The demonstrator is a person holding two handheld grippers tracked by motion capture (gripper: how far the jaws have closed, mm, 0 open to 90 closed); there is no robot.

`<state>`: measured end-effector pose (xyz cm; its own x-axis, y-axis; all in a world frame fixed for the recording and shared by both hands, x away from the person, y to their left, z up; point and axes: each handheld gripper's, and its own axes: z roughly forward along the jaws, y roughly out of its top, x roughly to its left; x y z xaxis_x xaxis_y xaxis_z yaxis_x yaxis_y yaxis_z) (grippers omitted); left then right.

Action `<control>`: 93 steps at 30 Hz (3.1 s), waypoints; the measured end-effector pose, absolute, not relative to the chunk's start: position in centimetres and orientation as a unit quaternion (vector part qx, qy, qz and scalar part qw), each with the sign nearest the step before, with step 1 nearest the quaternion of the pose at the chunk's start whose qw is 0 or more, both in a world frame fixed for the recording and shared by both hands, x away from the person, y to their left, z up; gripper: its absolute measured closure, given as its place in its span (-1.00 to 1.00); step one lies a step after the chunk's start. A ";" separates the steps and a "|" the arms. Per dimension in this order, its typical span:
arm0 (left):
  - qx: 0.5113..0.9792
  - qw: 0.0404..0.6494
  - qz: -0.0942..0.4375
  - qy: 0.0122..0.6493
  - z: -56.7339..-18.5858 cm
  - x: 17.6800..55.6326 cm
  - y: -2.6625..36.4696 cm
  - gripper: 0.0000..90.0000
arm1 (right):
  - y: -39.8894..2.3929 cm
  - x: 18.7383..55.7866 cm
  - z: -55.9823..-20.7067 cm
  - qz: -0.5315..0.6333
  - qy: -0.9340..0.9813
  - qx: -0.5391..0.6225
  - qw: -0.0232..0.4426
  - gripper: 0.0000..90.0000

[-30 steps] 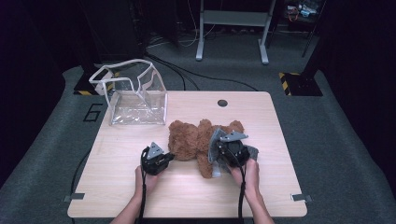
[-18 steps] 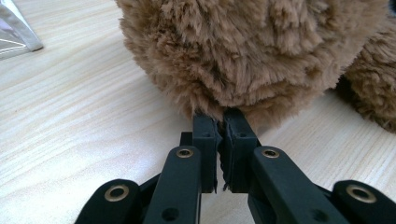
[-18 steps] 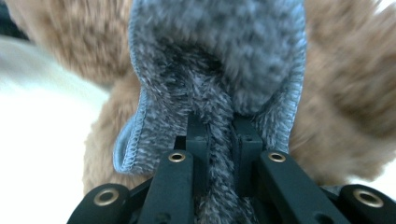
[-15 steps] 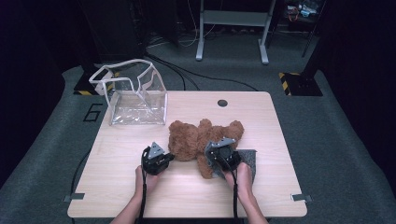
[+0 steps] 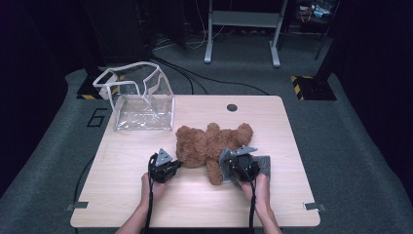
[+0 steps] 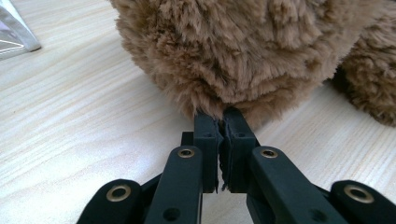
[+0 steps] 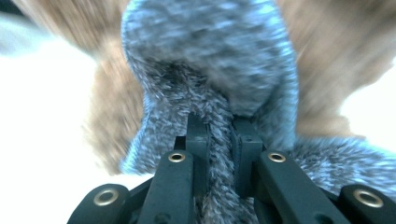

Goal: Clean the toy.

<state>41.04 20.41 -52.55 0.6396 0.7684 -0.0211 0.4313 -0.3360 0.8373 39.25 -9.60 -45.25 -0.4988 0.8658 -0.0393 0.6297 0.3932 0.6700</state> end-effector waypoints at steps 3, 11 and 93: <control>0.794 0.435 0.193 0.378 -52.6 41.0 20.4 0.92 | -8.8 40.0 -43.2 0.325 0.805 0.457 0.196 0.79; 0.797 0.430 0.189 0.379 -52.6 41.1 20.3 0.92 | -5.5 42.2 -44.9 0.302 0.825 0.449 0.160 0.78; 0.797 0.434 0.183 0.377 -52.5 41.1 20.4 0.92 | -5.2 38.3 -46.9 0.252 0.863 0.422 0.120 0.77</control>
